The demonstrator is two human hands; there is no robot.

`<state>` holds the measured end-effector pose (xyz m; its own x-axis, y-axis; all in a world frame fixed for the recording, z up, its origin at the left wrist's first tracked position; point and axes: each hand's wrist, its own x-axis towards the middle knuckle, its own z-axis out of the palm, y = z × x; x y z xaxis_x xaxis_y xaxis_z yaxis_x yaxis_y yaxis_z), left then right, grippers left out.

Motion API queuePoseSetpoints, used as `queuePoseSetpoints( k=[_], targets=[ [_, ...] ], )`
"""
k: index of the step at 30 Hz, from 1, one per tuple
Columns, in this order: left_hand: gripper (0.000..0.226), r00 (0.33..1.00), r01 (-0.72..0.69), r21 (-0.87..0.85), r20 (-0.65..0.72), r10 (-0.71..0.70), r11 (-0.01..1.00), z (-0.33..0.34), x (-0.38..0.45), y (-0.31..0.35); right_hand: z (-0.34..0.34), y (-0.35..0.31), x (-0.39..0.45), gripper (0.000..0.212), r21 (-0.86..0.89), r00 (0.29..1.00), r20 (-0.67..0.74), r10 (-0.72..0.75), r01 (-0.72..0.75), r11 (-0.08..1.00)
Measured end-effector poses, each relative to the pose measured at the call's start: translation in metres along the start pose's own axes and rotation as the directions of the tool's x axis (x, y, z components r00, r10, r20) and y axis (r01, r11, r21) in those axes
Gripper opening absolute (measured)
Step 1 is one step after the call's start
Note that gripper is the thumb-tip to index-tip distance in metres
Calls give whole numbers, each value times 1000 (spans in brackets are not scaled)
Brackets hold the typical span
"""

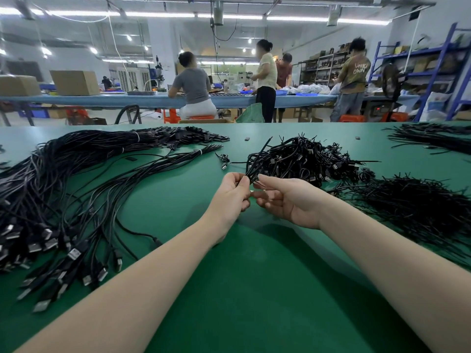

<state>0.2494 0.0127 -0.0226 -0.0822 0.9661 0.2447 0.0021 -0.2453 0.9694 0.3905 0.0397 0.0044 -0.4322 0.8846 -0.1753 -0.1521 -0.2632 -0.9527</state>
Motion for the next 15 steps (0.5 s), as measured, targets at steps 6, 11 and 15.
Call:
queuePoseSetpoints(
  k=[6,11,15],
  targets=[
    [13,999,-22,61,34,20,998,0,3,-6,3,3,0,30,-125,997,-48,-67,60,990],
    [13,1000,-15,68,-2,16,998,1,3,-8,5,1,2,12,-358,969,-101,-227,177,917],
    [12,999,-11,115,-48,16,993,2,3,-8,8,2,3,10,-570,926,-125,-357,227,789]
  ],
)
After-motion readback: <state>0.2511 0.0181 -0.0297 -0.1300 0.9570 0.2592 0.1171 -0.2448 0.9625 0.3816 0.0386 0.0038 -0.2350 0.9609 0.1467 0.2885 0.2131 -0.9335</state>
